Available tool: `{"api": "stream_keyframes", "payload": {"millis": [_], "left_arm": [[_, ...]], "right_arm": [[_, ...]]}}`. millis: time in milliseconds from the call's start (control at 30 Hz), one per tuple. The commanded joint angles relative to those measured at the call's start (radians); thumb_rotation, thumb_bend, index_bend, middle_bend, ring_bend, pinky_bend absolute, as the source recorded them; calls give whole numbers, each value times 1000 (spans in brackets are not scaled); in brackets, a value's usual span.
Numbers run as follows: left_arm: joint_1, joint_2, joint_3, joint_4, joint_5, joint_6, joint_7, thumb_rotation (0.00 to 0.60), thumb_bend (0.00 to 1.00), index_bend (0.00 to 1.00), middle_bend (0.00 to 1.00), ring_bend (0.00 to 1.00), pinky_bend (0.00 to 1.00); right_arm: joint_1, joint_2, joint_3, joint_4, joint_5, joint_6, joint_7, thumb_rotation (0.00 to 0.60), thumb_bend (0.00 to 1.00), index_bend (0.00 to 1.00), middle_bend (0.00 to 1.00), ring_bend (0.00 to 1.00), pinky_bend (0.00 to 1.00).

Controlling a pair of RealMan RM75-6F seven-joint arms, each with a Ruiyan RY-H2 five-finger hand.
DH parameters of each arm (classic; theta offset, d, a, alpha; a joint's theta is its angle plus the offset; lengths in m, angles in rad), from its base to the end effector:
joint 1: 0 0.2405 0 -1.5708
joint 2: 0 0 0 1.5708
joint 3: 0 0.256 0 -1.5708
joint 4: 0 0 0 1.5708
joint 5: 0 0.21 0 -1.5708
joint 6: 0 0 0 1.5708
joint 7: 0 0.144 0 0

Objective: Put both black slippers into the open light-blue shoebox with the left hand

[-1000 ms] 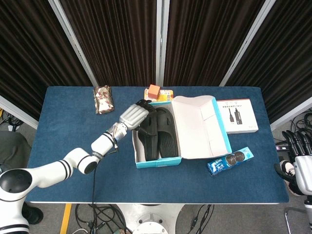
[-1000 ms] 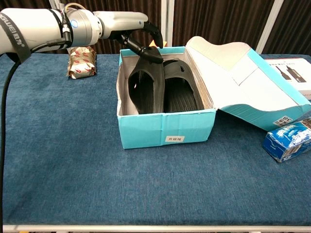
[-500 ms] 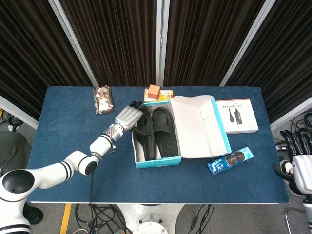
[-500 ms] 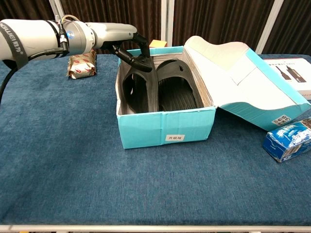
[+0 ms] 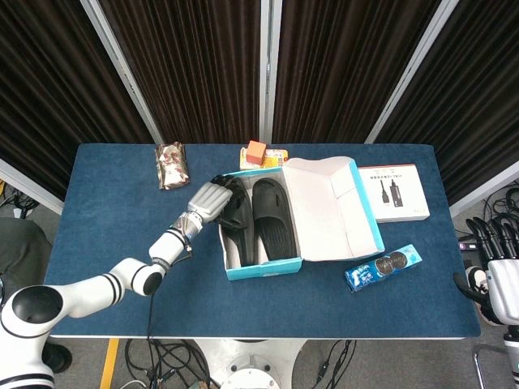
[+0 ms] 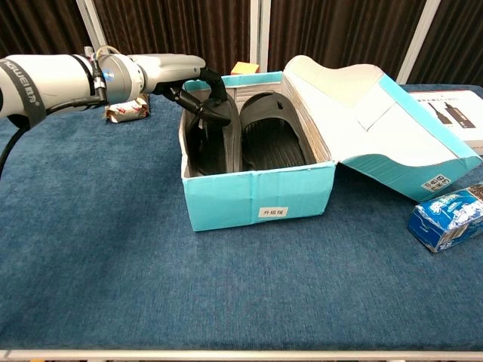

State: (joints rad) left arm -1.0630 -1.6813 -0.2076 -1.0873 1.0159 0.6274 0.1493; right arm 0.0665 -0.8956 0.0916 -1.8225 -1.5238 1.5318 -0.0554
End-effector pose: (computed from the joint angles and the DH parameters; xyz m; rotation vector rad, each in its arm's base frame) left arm -0.0931 0.4256 -0.0552 -2.0259 -0.9856 -0.8450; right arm -0.2744 -0.1810 0.2177 1.3825 -0.7821 0.9195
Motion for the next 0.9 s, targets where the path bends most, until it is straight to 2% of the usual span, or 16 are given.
{"api": "stream_keyframes", "payload": {"millis": [33, 267, 533, 633, 667, 767, 900], "left_arm": [[3, -5, -4, -3, -2, 20, 7, 239, 0, 271, 219, 34, 99], [42, 30, -49, -68, 45, 131, -59, 240, 0, 262, 219, 34, 102], [141, 164, -85, -186, 80, 218, -204, 295, 0, 258, 219, 34, 104], [210, 236, -74, -226, 67, 254, -237, 375, 0, 258, 219, 34, 104], [235, 255, -68, -236, 60, 268, -246, 443, 0, 258, 219, 34, 104], [319, 301, -41, -249, 48, 329, -264, 581, 0, 258, 219, 34, 104], [435, 340, 9, -255, 68, 447, -264, 600, 0, 258, 219, 34, 104]], "right_arm": [[-1, 0, 0, 1, -1, 2, 1, 600, 160, 0, 83, 0, 30], [-3, 1, 1, 5, -1, 6, 9, 600, 160, 0, 83, 0, 30], [-5, 1, 1, 26, 11, -1, 43, 600, 160, 0, 83, 0, 30], [-6, 1, -2, 45, 21, -13, 79, 600, 160, 0, 83, 0, 30], [-5, 0, -3, 52, 24, -18, 93, 600, 160, 0, 83, 0, 30], [3, -6, -7, 76, 29, -45, 139, 600, 160, 0, 83, 0, 30], [17, -29, -10, 112, 28, -72, 173, 600, 160, 0, 82, 0, 30]]}}
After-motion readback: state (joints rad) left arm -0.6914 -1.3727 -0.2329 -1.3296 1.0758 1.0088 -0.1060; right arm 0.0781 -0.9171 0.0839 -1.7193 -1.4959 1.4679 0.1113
